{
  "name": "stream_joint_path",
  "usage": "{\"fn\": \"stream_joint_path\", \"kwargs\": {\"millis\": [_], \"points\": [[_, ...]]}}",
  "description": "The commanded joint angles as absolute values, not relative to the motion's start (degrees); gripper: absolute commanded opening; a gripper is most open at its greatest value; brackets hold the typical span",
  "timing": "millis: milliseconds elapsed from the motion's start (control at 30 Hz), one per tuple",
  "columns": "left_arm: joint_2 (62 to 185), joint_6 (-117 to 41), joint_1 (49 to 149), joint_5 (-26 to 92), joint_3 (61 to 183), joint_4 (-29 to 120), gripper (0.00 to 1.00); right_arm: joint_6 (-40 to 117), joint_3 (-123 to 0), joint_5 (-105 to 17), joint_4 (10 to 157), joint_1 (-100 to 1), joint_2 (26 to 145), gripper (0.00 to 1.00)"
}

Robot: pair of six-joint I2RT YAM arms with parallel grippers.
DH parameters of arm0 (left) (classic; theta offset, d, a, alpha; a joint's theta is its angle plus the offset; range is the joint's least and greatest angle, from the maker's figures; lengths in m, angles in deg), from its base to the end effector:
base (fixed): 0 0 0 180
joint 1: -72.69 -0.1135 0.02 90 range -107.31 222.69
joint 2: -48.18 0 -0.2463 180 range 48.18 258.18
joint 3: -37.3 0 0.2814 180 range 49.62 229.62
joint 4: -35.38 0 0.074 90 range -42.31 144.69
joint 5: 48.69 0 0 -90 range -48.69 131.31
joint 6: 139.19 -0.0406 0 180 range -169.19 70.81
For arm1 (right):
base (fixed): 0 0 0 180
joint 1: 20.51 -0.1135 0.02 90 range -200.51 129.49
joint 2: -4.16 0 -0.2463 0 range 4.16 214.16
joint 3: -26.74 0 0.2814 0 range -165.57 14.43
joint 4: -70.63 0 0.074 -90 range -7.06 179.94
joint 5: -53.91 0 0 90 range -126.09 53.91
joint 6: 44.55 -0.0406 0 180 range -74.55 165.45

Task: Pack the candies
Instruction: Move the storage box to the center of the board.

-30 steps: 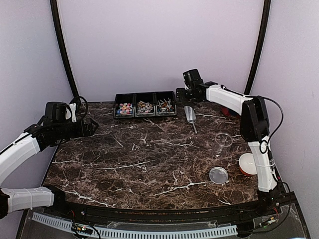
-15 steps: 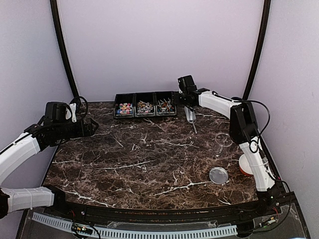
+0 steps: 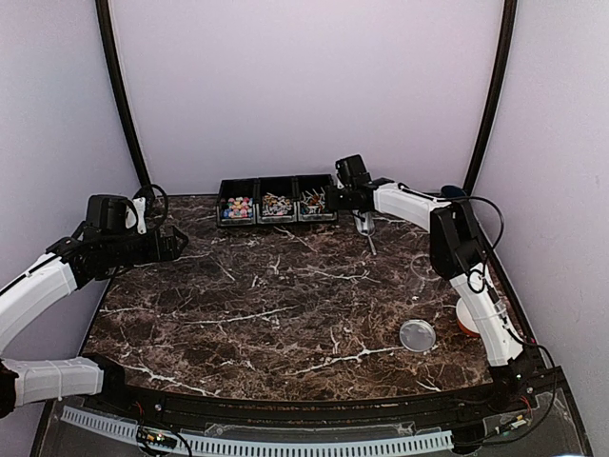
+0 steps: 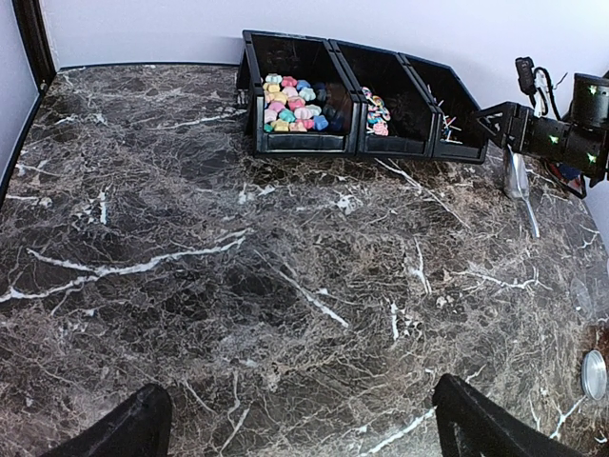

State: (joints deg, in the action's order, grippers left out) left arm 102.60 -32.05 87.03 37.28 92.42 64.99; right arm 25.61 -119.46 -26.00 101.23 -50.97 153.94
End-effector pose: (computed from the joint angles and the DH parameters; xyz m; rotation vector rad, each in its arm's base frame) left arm 0.2495 -0.0667 0.2619 -0.0077 2.0997 -0.4071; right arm 0.5277 0.3021 0.1559 -0.0999 2.1716 0.3153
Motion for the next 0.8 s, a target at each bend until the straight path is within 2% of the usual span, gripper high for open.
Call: {"fn": "stream_joint_path", "kwargs": {"millis": [0,367,467,700,767], "points": [[102.15,-32.30,86.66,37.19,92.19,64.16,0.99,24.96,-120.94,-26.75,100.38,-51.62,154.73,0.58],[102.32,-32.19,86.46,37.12,92.24,64.22,0.99,27.26,-120.55,-25.65,100.65,-52.36,155.14,0.28],[102.38,-32.23,86.35,37.10,92.22,64.22,0.99,28.49,-119.77,-25.46,101.05,-52.72,154.51,0.15],[102.41,-32.14,86.32,36.88,92.24,64.22,0.99,33.10,-113.84,-25.84,99.73,-54.45,149.68,0.01],[102.33,-32.14,86.30,36.82,92.24,64.26,0.99,34.43,-112.35,-26.68,99.81,-55.11,148.50,0.00]]}}
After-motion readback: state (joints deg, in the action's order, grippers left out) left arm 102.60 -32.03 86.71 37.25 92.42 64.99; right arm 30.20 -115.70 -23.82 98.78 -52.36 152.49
